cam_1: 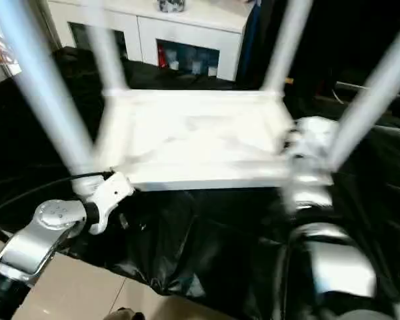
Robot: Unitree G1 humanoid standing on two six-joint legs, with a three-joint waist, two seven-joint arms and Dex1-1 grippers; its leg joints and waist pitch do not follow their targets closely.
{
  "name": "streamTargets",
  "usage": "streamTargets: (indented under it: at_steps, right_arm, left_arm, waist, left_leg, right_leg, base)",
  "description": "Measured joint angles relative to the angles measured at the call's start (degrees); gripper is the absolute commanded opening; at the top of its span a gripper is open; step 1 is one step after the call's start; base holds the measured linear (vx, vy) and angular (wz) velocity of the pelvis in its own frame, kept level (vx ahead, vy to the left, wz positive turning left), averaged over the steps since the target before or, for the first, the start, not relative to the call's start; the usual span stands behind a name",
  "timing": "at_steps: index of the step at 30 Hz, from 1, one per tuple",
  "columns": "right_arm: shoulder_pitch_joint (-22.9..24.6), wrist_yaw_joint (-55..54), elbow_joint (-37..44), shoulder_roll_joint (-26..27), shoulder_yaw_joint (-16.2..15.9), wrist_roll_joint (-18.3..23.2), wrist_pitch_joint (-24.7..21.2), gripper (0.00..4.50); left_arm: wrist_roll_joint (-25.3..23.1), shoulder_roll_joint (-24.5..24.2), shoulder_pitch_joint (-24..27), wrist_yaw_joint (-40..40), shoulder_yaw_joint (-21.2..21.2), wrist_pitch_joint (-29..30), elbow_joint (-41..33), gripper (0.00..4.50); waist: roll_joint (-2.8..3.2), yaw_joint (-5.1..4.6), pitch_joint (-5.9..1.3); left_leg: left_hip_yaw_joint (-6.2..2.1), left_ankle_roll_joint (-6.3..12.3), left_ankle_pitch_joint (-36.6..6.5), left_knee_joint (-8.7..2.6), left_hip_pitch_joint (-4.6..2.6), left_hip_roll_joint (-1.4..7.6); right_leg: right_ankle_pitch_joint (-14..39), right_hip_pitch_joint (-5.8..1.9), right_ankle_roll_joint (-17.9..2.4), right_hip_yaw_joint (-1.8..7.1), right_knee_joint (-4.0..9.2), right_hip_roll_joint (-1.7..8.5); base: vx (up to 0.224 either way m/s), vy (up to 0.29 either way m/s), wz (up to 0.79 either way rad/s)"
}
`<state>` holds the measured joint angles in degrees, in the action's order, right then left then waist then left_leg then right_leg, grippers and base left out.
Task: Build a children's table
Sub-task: Rotate leg to tighten, then rotate table base
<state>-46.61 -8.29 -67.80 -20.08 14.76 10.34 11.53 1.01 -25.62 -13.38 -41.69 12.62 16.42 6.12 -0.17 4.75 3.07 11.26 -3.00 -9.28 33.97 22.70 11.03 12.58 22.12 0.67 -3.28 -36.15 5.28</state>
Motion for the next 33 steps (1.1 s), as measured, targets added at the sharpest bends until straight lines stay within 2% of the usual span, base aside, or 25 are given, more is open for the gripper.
streamTargets:
  at_steps: [4,6,8,10,12,14,17,19,23,26,31,33]
  right_arm:
    - [0.6,3.2,0.3,-0.9,-0.4,-0.8,0.8,3.58]
    - [2.1,5.8,1.1,-0.7,-1.1,-1.2,1.4,3.58]
    - [6.1,13.4,5.7,0.1,-2.5,-0.7,2.2,3.58]
    - [9.3,19.8,8.9,1.0,-3.5,0.5,2.2,3.58]
    - [14.3,29.8,16.8,2.2,-5.5,4.1,-1.1,3.58]
    - [18.9,35.2,23.1,2.9,-7.7,6.4,-3.8,3.58]
    - [25.1,39.9,31.6,2.9,-10.5,8.5,-6.5,3.58]
    - [27.7,42.1,34.2,2.6,-11.5,9.3,-7.5,3.58]
    - [30.4,43.9,37.9,1.3,-11.9,9.8,-9.5,3.58]
    - [33.7,42.7,40.7,0.1,-10.9,9.1,-13.0,3.58]
    - [33.9,39.4,41.1,-1.0,-10.9,6.8,-15.8,3.58]
    - [34.3,37.5,40.3,-1.9,-10.7,5.5,-16.6,3.58]
  left_arm:
    - [1.8,0.6,4.8,0.9,-3.3,-5.8,0.2,4.45]
    - [3.1,1.0,6.8,1.0,-4.8,-8.0,0.2,4.45]
    - [6.3,2.4,10.7,1.7,-8.9,-12.3,-1.1,4.45]
    - [7.3,2.6,12.9,2.7,-11.1,-15.6,-1.5,4.45]
    - [8.4,3.9,15.2,4.4,-13.5,-19.0,-2.0,4.45]
    - [9.4,4.7,17.0,6.0,-16.0,-21.2,-2.4,4.45]
    - [10.6,6.1,19.5,7.9,-19.1,-25.1,-2.7,4.45]
    - [10.7,6.7,20.3,8.6,-20.0,-26.4,-2.5,4.45]
    - [11.3,8.5,19.5,10.9,-21.2,-27.6,-2.2,4.45]
    - [13.1,10.3,14.0,13.4,-22.6,-27.7,0.1,4.45]
    - [14.1,10.7,10.2,12.8,-22.1,-27.6,0.7,4.45]
    - [13.5,11.4,6.6,12.5,-20.9,-27.3,5.1,4.45]
  waist:
    - [0.07,-1.22,-0.02]
    - [0.11,-1.45,-0.03]
    - [0.15,-1.78,-0.04]
    - [0.17,-1.80,-0.03]
    - [0.26,-1.72,0.00]
    - [0.27,-1.54,0.00]
    - [0.39,-1.19,-0.03]
    - [0.39,-1.04,-0.02]
    - [0.35,-1.07,-0.03]
    - [-0.05,-0.47,-0.06]
    - [-0.19,-1.11,-0.15]
    - [-0.23,-1.15,-0.13]
  left_leg:
    - [0.00,0.01,0.0,-0.01,-0.01,0.06]
    - [0.00,0.01,0.0,-0.01,0.00,0.09]
    - [0.00,0.03,0.0,-0.01,0.00,0.11]
    - [0.00,0.06,0.0,-0.02,0.00,0.14]
    - [0.00,0.08,-0.1,-0.04,-0.03,0.15]
    - [-0.01,0.08,-0.1,-0.05,-0.07,0.18]
    - [0.00,0.07,-0.1,-0.07,-0.21,0.17]
    - [0.00,0.07,-0.1,-0.08,-0.21,0.17]
    - [0.01,0.07,-0.1,-0.09,-0.28,0.16]
    - [0.03,0.07,-0.1,-0.17,-0.37,0.16]
    - [0.03,0.07,-0.1,-0.15,-0.50,0.04]
    - [0.04,0.07,-0.1,-0.15,-0.48,-0.02]
  right_leg:
    - [0.0,0.04,0.0,0.00,-0.01,-0.06]
    - [0.0,0.06,0.0,-0.01,0.00,-0.08]
    - [0.0,0.06,0.0,0.01,0.03,-0.09]
    - [0.0,0.06,0.0,0.00,0.04,-0.11]
    - [0.0,0.02,0.0,0.01,0.06,-0.12]
    - [0.0,0.00,0.0,0.00,0.07,-0.13]
    - [0.0,-0.16,0.0,0.02,0.14,-0.12]
    - [0.0,-0.17,0.0,0.03,0.16,-0.12]
    - [0.1,-0.18,0.2,0.07,0.20,-0.12]
    - [0.1,-0.24,0.3,0.09,0.20,-0.13]
    - [0.1,-0.24,0.4,0.25,0.28,-0.09]
    - [0.1,-0.20,0.4,0.34,0.28,-0.10]
  base:
    - [0.000,0.000,0.00]
    - [0.000,0.000,0.00]
    - [0.000,0.000,0.00]
    - [0.000,0.000,0.00]
    - [0.000,0.000,0.00]
    - [0.000,0.000,0.00]
    - [0.000,0.000,0.00]
    - [0.000,0.000,0.00]
    - [0.000,0.000,0.00]
    - [0.000,0.000,0.00]
    - [0.000,0.000,0.00]
    - [0.000,0.000,0.00]
